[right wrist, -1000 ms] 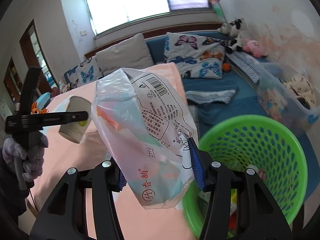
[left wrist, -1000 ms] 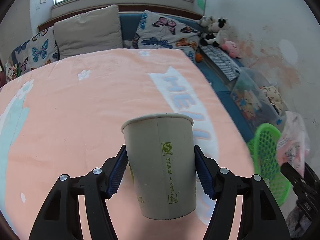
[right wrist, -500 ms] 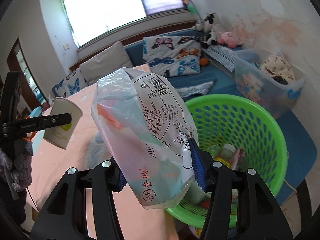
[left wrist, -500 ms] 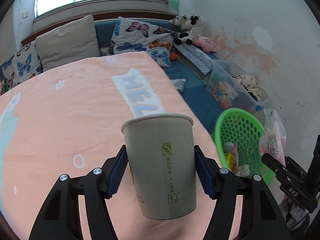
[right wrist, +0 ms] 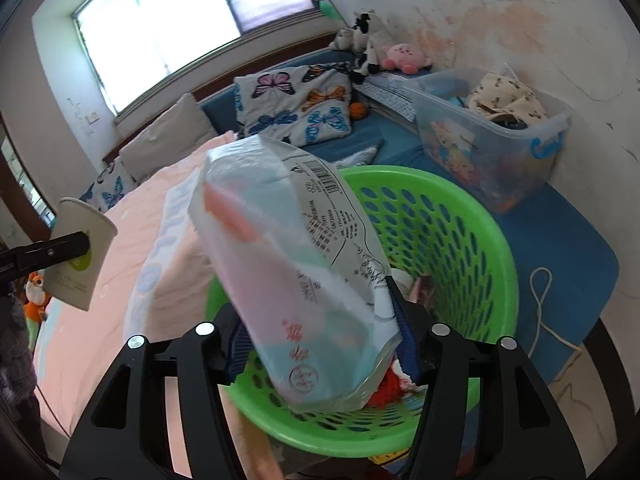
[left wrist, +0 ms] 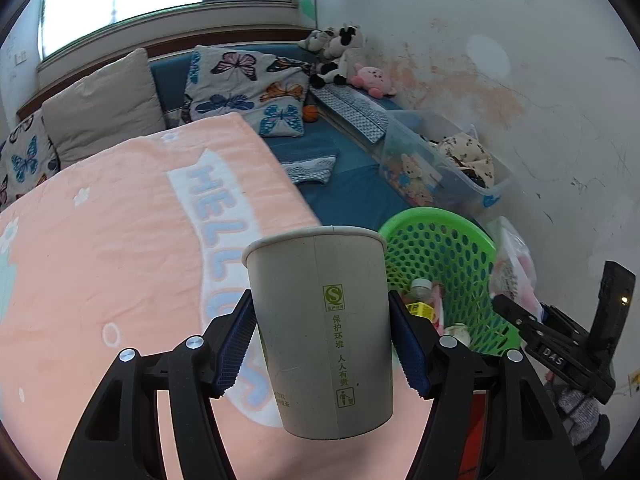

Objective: Collect trash
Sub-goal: 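Carry the bag over the basket and open the right gripper while the left carries the cup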

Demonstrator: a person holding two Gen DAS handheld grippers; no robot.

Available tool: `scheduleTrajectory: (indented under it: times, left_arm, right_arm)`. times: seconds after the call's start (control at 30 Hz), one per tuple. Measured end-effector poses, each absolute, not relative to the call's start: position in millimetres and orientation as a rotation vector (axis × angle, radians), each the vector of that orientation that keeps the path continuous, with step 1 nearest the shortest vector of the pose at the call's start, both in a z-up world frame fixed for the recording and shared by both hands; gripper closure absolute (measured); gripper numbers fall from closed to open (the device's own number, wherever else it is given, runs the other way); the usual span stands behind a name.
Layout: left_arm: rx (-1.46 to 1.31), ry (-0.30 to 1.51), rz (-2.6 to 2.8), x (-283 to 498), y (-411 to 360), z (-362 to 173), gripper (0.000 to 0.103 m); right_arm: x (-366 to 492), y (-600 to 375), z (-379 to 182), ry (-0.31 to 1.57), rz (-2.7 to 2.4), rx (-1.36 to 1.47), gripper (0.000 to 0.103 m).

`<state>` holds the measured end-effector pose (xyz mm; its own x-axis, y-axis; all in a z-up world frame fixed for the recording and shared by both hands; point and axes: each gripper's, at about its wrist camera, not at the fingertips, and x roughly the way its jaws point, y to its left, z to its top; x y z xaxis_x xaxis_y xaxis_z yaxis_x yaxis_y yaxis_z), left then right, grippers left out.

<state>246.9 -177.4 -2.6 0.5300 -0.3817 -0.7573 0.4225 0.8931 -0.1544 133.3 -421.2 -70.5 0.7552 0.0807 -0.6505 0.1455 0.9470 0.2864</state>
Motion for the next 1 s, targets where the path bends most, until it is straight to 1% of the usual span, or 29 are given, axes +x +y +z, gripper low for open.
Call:
scheduleTrajectory:
  times: [0.03, 0.1, 0.17, 0.23, 0.63, 1.0]
  left_arm:
    - [0.055, 0.89, -0.486, 245.9, -181.9, -2.3, 0.04]
    - [0.065, 0.891, -0.497, 244.7, -189.8, -2.0, 0.04]
    - [0.073, 0.891, -0.509, 243.0, -198.2, -1.9, 0.04]
    - [0.082, 0.89, -0.52, 240.7, -206.2, -1.5, 0.04]
    - [0.116, 0.9, -0.575, 238.2, -245.1, -6.8, 0.04]
    - [0.141, 0.941, -0.623, 235.8, -280.7, -25.2, 0.039]
  right_arm:
    - [133.6, -422.4, -71.4, 0.72, -0.041, 0.331, 0.041]
    - [133.2, -425.4, -72.3, 0.72, -0.054, 0.334, 0.034]
    - [132.8, -428.3, -72.8, 0.72, -0.059, 0.338, 0.034]
    - [132.4, -431.4, -73.8, 0.72, -0.062, 0.343, 0.03]
    - [113.2, -447.4, -65.3, 0.688, -0.083, 0.344, 0.028]
    - [92.1, -452.0, -52.0, 0.644, -0.088, 0.347, 0.025]
